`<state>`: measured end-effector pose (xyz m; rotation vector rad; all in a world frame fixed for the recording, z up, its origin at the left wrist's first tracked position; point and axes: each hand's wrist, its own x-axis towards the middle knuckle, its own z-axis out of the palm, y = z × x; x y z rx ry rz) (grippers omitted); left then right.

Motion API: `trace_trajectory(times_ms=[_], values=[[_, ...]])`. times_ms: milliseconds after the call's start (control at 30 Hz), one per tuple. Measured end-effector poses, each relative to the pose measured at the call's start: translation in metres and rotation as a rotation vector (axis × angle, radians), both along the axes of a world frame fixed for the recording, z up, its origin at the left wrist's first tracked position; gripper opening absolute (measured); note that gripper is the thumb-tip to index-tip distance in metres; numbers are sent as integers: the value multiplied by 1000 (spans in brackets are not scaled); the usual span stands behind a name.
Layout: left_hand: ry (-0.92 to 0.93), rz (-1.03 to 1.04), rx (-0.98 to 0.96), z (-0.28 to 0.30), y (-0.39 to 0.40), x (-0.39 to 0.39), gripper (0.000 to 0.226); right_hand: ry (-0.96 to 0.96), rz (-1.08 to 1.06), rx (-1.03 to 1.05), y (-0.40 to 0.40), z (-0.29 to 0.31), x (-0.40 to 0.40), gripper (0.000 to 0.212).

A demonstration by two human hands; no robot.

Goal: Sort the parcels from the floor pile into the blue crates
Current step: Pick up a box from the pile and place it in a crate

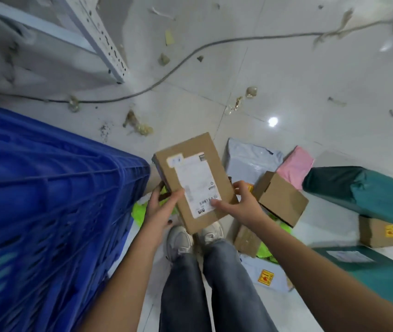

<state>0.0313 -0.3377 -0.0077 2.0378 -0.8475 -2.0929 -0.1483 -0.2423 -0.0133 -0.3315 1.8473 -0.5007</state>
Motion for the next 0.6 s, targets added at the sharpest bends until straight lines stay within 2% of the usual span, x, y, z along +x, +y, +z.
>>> trace_trajectory(times_ms=[67,200,267,333,433,467,500,600], values=[[61,-44,-53,37,0,-10,58,-18,-79,-88,0,48,-1,54],[200,-19,-73,126,-10,-20,55,150,-146,-234,-5,154,-14,40],[245,-37,-94,175,-16,-17,61,108,-212,-277,-7,207,-25,34],[297,-45,-136,227,-17,-11,67,-56,-195,-262,-11,254,-34,48],[365,-19,-220,301,-12,4,77,-283,-66,-215,-26,315,-34,100],[377,15,-242,321,-9,10,79,-323,-16,-238,-32,330,-31,107],[389,53,-260,338,-6,18,77,-345,41,-270,-38,342,-27,107],[427,144,-315,375,2,48,72,-364,160,-361,-57,370,-6,83]])
